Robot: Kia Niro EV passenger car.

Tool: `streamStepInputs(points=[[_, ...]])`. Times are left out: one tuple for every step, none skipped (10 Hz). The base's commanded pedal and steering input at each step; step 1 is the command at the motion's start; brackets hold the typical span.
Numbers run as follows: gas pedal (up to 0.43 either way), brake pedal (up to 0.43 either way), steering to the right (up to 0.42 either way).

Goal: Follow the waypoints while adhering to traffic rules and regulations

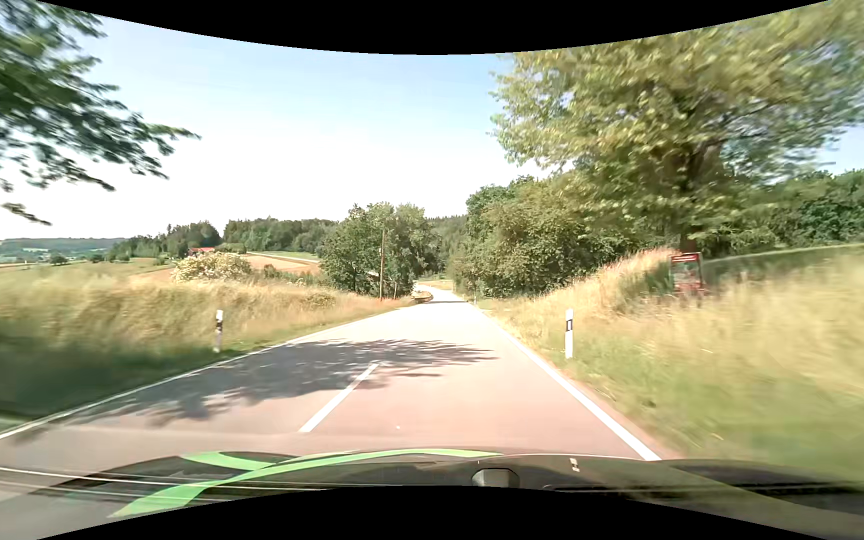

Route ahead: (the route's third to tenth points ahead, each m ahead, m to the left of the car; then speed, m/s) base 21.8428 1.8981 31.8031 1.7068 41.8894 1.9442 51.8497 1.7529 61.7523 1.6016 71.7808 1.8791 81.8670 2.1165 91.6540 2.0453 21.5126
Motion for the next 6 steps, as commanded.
streamStepInputs(points=[[0.000, 0.000, 0.000], [0.000, 0.000, 0.000], [0.000, 0.000, 0.000], [0.000, 0.000, 0.000], [0.000, 0.000, 0.000], [0.000, 0.000, 0.000]])
